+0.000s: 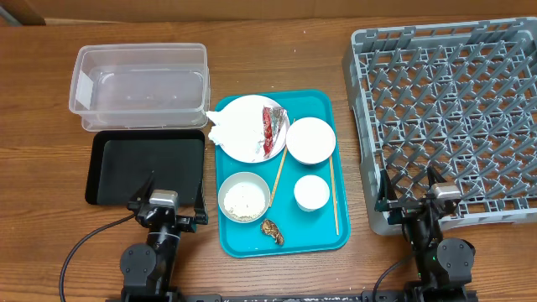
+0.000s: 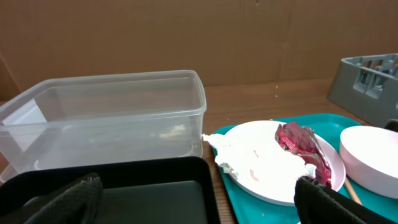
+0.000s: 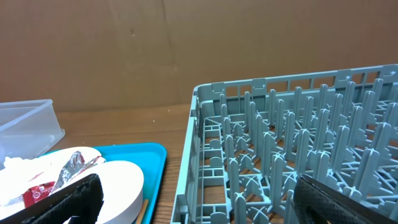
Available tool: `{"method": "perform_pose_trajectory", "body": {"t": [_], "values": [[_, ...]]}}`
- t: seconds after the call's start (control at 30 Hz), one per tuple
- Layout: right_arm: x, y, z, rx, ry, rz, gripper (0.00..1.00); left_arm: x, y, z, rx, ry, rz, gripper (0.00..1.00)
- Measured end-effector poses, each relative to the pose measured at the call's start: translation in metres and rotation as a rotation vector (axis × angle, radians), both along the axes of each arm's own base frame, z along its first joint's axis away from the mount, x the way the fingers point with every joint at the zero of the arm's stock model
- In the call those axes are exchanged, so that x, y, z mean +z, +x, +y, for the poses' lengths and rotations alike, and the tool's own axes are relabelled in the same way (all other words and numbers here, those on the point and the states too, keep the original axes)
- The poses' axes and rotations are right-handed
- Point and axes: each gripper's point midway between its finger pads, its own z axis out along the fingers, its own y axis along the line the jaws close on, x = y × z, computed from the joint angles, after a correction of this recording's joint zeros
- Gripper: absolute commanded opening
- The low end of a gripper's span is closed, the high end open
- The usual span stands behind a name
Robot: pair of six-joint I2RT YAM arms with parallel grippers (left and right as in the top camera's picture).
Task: Sort waste into correct bins and load items into the dishwasher
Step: 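Move the left gripper over the white plate toward the tissue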
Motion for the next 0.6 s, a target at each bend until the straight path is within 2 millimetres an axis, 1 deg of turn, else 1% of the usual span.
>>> {"method": "perform_pose_trajectory", "body": {"t": [0.13, 0.23, 0.4, 0.5, 0.6], "values": [[0.000, 0.000, 0.000, 0.000, 0.011, 0.001, 1.00, 0.000, 0.000, 0.000, 0.006, -0.070, 0.008, 1.00], [0.000, 0.000, 0.000, -0.002, 0.058, 0.006, 1.00, 0.000, 0.000, 0.000, 0.010, -0.118, 0.016, 1.00], [0.001, 0.000, 0.000, -0.004, 0.135, 0.013, 1.00, 0.001, -0.003, 0.000, 0.015, -0.152, 0.052, 1.00], [0.010, -0.002, 0.000, -0.003, 0.157, 0.009, 1.00, 0.007, -0.006, 0.000, 0.018, -0.157, 0.082, 1.00], [0.027, -0.005, 0.000, -0.004, 0.167, 0.021, 1.00, 0.022, -0.005, 0.000, 0.019, -0.156, 0.099, 1.00]]}}
